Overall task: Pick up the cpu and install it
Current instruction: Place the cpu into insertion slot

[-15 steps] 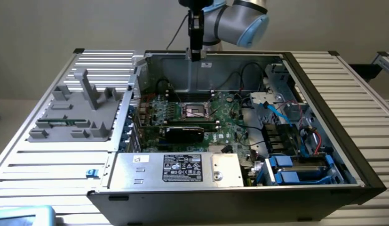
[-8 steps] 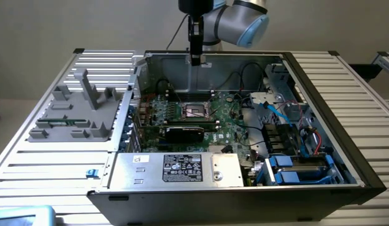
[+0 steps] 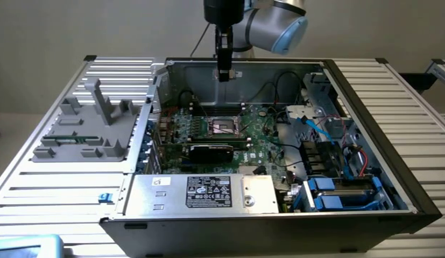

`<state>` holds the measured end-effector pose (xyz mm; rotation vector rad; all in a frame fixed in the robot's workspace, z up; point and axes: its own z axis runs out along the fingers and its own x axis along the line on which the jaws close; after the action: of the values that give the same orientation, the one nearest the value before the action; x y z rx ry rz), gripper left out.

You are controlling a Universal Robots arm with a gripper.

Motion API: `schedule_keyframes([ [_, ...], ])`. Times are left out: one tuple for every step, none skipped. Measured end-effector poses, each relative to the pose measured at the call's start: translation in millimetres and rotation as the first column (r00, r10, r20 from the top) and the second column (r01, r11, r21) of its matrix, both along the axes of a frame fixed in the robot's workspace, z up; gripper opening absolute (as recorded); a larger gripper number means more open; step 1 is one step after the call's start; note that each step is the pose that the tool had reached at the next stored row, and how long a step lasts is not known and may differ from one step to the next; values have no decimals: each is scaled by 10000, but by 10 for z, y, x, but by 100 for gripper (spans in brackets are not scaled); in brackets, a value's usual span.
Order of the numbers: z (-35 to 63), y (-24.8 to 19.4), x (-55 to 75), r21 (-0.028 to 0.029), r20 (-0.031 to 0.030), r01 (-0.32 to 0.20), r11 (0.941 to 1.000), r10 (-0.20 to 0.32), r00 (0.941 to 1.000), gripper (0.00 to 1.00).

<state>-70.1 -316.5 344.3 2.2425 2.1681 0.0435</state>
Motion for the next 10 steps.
schedule_keyframes([
  [-16,-14,0,2,1,0,10000,0,10000,55],
  [-34,-27,0,5,0,0,10000,0,10000,55],
  [-52,-39,0,7,0,-1,10000,1,10000,55],
  [-70,-52,0,10,1,0,10000,0,10000,55],
  [-88,-63,0,13,2,0,10000,0,10000,55],
  [-106,-76,0,16,2,0,10000,0,10000,55],
  [-124,-90,0,19,3,0,10000,0,10000,55],
  [-144,-105,0,22,3,0,10000,0,10000,55],
  [-162,-118,0,27,4,0,10000,0,10000,55],
  [-180,-132,0,32,4,0,10000,0,10000,55],
])
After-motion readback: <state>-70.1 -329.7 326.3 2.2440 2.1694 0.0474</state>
